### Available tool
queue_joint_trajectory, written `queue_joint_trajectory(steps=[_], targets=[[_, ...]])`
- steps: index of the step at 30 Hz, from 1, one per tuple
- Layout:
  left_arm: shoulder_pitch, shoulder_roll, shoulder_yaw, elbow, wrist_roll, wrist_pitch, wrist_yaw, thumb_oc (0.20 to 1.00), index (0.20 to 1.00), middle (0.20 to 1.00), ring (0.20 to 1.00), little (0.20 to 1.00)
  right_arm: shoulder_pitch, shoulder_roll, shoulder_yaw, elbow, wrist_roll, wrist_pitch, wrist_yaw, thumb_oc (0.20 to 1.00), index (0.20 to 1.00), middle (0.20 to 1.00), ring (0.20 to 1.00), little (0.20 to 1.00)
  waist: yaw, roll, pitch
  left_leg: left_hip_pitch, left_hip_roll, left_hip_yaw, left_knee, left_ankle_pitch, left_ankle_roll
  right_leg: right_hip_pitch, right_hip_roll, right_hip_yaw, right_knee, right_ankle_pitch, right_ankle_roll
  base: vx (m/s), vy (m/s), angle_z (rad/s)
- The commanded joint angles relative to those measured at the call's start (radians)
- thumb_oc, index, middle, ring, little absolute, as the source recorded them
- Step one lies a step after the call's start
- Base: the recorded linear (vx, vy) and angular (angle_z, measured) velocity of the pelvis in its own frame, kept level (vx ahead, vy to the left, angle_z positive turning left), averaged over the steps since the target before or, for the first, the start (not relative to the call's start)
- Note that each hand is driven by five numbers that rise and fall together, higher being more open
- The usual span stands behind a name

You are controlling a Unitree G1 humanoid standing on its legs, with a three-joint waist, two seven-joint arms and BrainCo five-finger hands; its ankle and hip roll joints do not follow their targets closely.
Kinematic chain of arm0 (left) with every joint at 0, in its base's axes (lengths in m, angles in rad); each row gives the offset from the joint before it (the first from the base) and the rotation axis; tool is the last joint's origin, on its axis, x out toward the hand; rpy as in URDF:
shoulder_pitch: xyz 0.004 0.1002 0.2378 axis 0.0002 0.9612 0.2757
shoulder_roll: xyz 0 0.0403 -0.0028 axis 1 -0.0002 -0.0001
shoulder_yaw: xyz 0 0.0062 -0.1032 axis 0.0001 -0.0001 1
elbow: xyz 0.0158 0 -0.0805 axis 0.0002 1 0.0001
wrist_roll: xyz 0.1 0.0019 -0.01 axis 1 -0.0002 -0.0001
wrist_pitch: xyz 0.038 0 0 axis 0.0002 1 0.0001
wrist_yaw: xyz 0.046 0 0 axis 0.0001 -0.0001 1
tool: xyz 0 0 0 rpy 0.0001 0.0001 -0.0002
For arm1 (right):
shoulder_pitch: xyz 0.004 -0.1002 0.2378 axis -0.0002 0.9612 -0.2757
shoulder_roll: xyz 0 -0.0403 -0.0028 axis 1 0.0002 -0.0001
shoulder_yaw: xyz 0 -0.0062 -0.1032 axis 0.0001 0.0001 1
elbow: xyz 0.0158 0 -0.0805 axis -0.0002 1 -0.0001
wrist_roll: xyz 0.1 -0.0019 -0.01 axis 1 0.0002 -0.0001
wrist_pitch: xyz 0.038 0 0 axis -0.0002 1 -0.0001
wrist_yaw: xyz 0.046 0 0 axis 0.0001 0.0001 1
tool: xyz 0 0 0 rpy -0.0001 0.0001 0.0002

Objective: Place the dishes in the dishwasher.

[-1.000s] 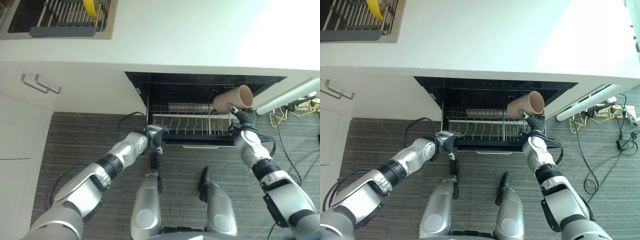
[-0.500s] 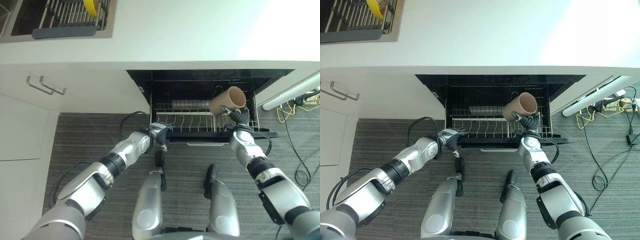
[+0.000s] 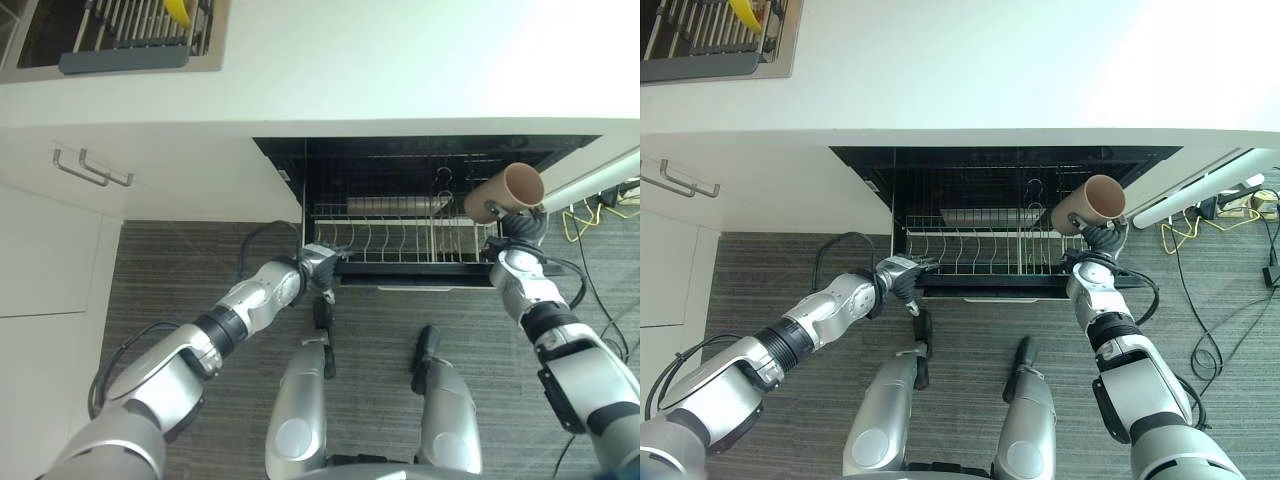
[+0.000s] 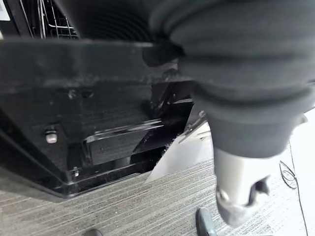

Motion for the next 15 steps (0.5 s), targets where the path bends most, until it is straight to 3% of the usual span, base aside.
queue_joint_trajectory(steps=[1,6,9,15], targets=[[0.218,0.026,-0.124,0.163,0.048,0.099,-0.101,1.0,1.0,1.0,1.0,1.0,-0.059,-0.039,-0.034,-0.018,0.008,-0.013,0.0,0.2,0.2,0.2,0.2,0.2,-0.002,-0.006,0.057,0.027,0.025,-0.033,0.076,-0.159,-0.005,-0.046,0.0,0.006,-0.014,0.056,0.022,0.03,-0.04,0.0],[0.221,0.029,-0.129,0.166,0.053,0.105,-0.091,1.0,1.0,1.0,1.0,1.0,-0.071,-0.054,0.046,-0.01,-0.186,0.126,0.05,0.2,0.2,0.2,0.2,0.2,0.001,-0.012,0.057,0.015,0.026,-0.039,0.085,-0.157,-0.002,-0.055,0.003,0.007,-0.007,0.057,0.02,0.01,-0.013,0.0],[0.226,0.043,-0.135,0.156,0.054,0.106,-0.085,1.0,1.0,1.0,1.0,1.0,-0.085,-0.061,0.097,-0.01,-0.216,0.183,0.084,0.2,0.2,0.2,0.2,0.2,0.004,-0.014,0.057,0.008,0.027,-0.041,0.086,-0.158,-0.001,-0.062,0.004,0.007,-0.002,0.053,0.019,0.0,0.0,0.0],[0.223,0.036,-0.147,0.17,0.054,0.097,-0.068,1.0,1.0,1.0,1.0,1.0,-0.087,-0.005,0.153,-0.014,-0.224,0.183,0.113,0.2,0.2,0.2,0.2,0.2,0.006,-0.013,0.057,0.0,0.025,-0.04,0.097,-0.16,-0.002,-0.065,0.003,0.011,0.003,0.046,0.017,0.0,0.011,0.0]])
